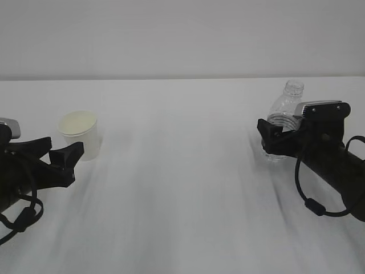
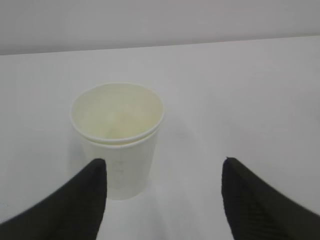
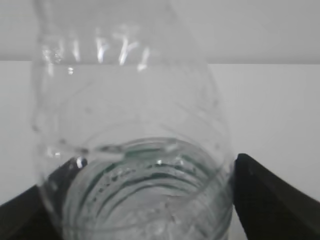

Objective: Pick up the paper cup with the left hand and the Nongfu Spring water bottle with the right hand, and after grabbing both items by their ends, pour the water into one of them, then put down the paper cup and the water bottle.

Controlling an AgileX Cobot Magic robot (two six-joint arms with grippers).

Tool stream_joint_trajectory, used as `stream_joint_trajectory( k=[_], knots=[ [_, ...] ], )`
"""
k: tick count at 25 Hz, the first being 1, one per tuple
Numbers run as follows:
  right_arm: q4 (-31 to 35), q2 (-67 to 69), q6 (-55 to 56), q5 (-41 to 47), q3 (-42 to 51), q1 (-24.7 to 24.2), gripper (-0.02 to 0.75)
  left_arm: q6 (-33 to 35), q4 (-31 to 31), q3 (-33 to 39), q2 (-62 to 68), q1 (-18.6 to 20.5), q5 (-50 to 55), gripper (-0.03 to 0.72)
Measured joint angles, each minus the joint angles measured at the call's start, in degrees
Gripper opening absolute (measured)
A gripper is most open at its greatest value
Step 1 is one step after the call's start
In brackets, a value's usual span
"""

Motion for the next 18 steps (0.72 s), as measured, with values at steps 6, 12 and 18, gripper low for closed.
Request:
stream_joint_trajectory(
  k=[6,12,18],
  knots=[
    [0.13,2.77,-0.22,-0.11,-0.51,0.0,0.666,0.0,0.0,0.0,0.0,0.0,0.0,0.513],
    [0.13,3.32,-0.22,-0.01,-0.51,0.0,0.664,0.0,0.0,0.0,0.0,0.0,0.0,0.513],
    [0.13,3.32,-0.22,-0.01,-0.51,0.0,0.663,0.0,0.0,0.0,0.0,0.0,0.0,0.513]
  ],
)
